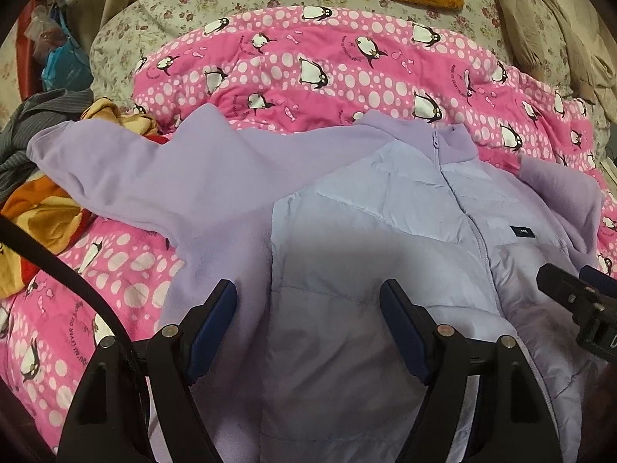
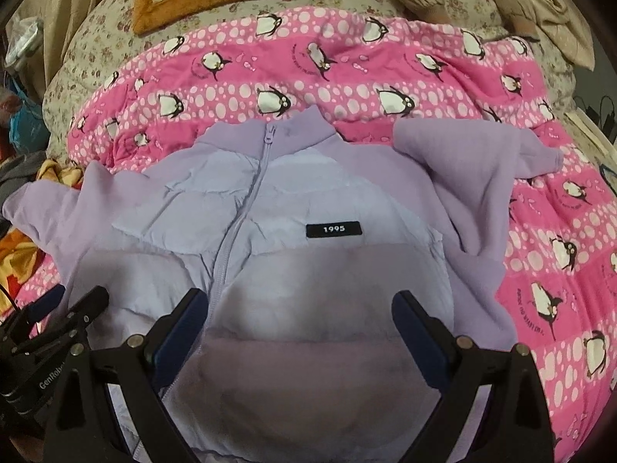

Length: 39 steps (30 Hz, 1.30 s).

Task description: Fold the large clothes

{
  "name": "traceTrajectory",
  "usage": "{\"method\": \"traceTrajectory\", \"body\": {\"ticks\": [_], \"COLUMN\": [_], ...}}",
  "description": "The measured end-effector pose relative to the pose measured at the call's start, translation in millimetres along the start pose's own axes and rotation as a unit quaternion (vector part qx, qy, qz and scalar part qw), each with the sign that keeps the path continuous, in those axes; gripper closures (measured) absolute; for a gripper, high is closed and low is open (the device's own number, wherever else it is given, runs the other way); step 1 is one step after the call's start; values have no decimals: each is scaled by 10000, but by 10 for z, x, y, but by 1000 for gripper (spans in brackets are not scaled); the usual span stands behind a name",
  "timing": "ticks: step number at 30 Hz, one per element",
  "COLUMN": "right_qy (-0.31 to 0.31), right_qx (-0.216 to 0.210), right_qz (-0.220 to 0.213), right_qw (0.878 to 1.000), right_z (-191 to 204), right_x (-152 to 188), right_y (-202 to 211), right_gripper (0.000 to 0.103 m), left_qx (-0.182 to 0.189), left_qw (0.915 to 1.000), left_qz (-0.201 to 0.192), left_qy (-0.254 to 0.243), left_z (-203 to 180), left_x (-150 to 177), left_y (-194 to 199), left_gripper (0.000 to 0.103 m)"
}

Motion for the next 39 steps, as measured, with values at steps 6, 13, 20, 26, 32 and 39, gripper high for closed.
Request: {"method": "traceTrajectory", "body": {"ticks": [6,13,20,26,32,39], "right_qy": [74,134,243,299,276,324], "right_qx": [19,32,64,66,33,26], "right_qz": [77,80,148,161,137,157], "right_qw": [9999,9999,9996,9994,9995,9993], "right_z": [35,69,135,162,160,186], "right_x": [22,34,44,46,43,45], "right_y": [-33,-47,-78,-85,-71,-83], "right_gripper": [5,5,5,5,5,5], "left_qx": [-1,11,-4,-15,-15,-9], "left_qw": [10000,10000,10000,10000,10000,10000], "left_qz": [-1,-4,6,13,15,-6], "left_qy": [7,54,37,31,29,43], "left_z": [9,38,39,28,30,39], "left_x": [7,6,11,24,24,27], "left_y": [4,1,-13,-20,-20,-22], "left_gripper": [54,54,54,54,54,54]}}
Point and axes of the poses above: each gripper's, at about its wrist camera, not at the fingertips, and y roughly against the way its jaws point, z to its left, x to its underside, the point moved 1 cm from there along -y, roughly the way its jaws point, and after that the axes turned 9 degrees about z, right-handed, at the moved point
